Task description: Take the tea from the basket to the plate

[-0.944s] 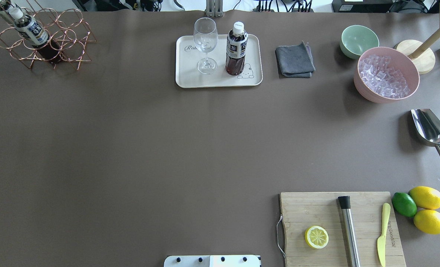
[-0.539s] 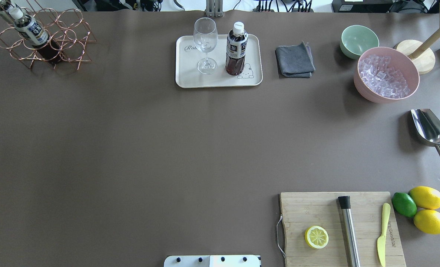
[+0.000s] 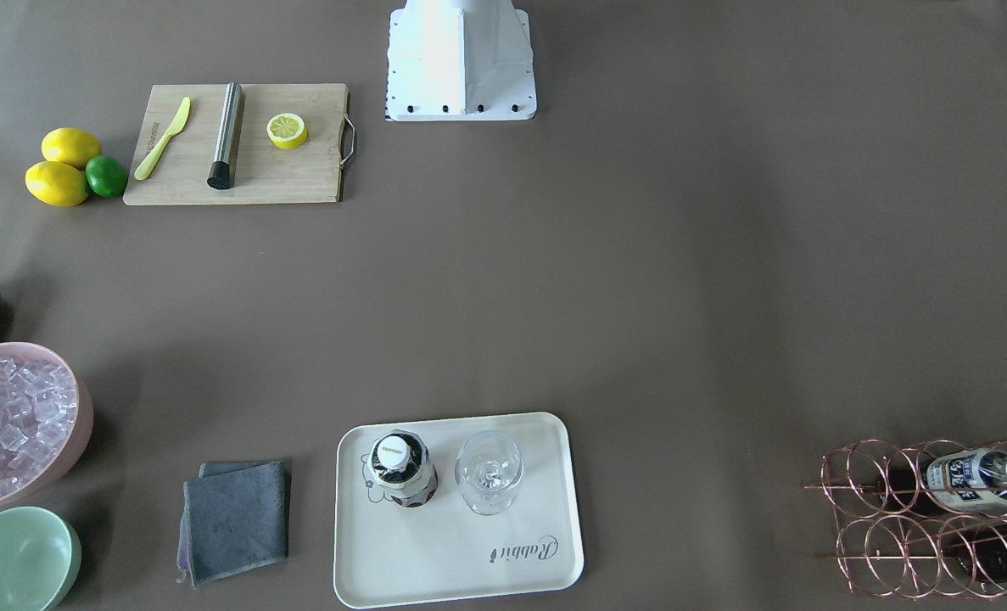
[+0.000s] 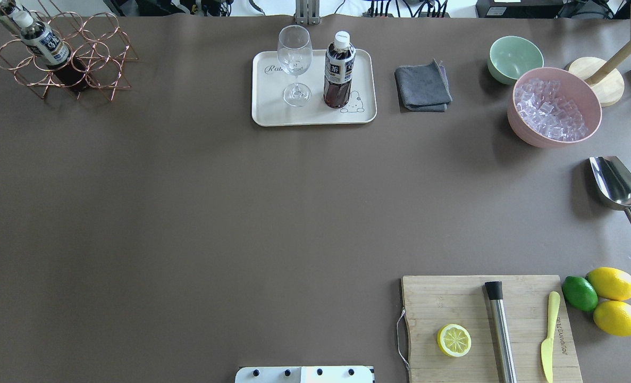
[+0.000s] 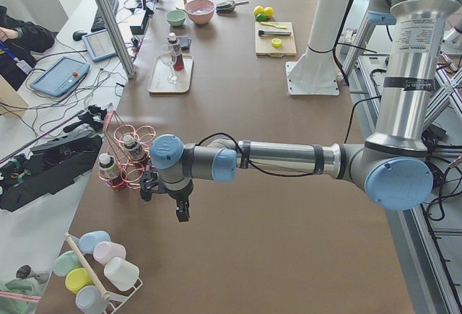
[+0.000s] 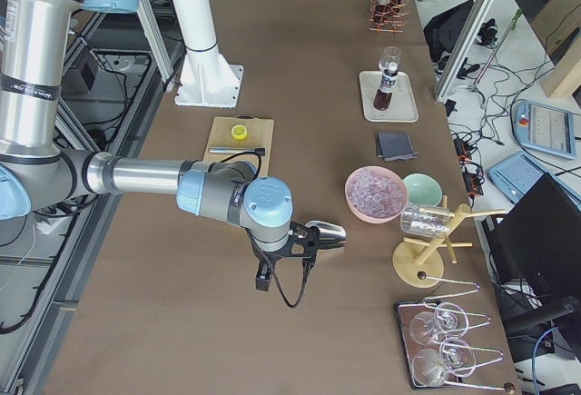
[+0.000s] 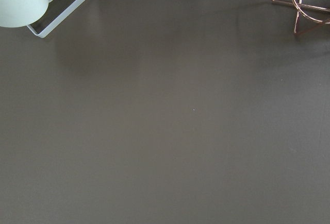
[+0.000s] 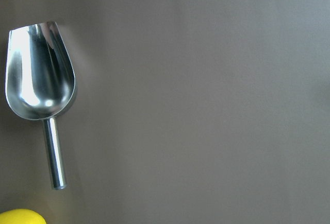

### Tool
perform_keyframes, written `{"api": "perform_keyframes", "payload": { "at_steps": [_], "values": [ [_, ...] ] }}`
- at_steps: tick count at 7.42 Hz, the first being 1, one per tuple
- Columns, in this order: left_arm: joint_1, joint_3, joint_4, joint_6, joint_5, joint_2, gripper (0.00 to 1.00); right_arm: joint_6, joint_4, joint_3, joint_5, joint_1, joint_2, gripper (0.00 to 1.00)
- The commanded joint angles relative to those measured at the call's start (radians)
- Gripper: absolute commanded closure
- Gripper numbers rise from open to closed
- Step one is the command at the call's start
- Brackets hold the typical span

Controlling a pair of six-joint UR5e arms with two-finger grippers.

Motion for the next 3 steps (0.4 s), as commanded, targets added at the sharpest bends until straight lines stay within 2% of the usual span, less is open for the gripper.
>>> {"api": "perform_keyframes", "payload": {
  "at_steps": [1, 3],
  "values": [
    [0.0, -0.003, -0.002, 0.001, 0.0, -0.001, 0.03, 0.0, 0.0, -0.002, -0.002, 0.001, 0.002, 0.0],
    [0.001, -0.004, -0.002, 0.001, 0.001, -0.008, 0.03, 0.0, 0.0, -0.001, -0.003, 0.001, 0.002, 0.0]
  ]
}}
